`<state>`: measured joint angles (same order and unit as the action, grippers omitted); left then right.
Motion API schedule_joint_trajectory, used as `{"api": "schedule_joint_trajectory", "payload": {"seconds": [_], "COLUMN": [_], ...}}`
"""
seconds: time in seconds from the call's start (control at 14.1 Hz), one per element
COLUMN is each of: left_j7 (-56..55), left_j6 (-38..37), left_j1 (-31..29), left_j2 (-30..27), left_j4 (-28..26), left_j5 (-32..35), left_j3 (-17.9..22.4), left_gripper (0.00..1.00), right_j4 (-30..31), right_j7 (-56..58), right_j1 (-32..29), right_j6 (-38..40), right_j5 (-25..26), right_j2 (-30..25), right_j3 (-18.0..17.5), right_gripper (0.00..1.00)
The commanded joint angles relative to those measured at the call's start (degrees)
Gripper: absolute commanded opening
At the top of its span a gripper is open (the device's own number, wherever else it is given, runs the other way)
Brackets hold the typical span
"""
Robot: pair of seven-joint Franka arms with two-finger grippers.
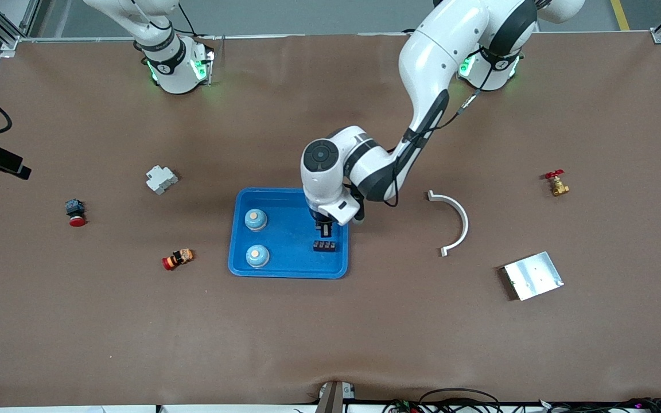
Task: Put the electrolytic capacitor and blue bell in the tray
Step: 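Carry the black capacitor over the blue tray with the left gripper, then lower the capacitor into the tray beside the first one and open the left gripper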
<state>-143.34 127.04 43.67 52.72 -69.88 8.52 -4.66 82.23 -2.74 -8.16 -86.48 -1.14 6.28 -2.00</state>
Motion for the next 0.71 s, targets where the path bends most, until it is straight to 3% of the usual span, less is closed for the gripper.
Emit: {"api": "schedule_joint_trajectory", "payload": {"seconds": [0.0,0.64], "left_j7": [-0.7,0.9], "left_j6": [0.1,1.2], "left_j1": [1.5,2.9], "left_j2": [0.2,-0.2], "left_j4": [-0.1,-4.5], "left_j5": [1.8,5.8], "left_j3": [0.8,0.9], "left_gripper": [0.00,0.00], "right_j4": [-0.1,-0.1], "right_j7": [0.4,0.5], "right_j1": [0.0,-0.2], "right_j6": [1.5,2.3], "right_j5": [-1.0,-1.1], "right_j2": [-0.8,-0.8], "right_j3": [-0.2,-0.1], "right_gripper": [1.00,1.00]}}
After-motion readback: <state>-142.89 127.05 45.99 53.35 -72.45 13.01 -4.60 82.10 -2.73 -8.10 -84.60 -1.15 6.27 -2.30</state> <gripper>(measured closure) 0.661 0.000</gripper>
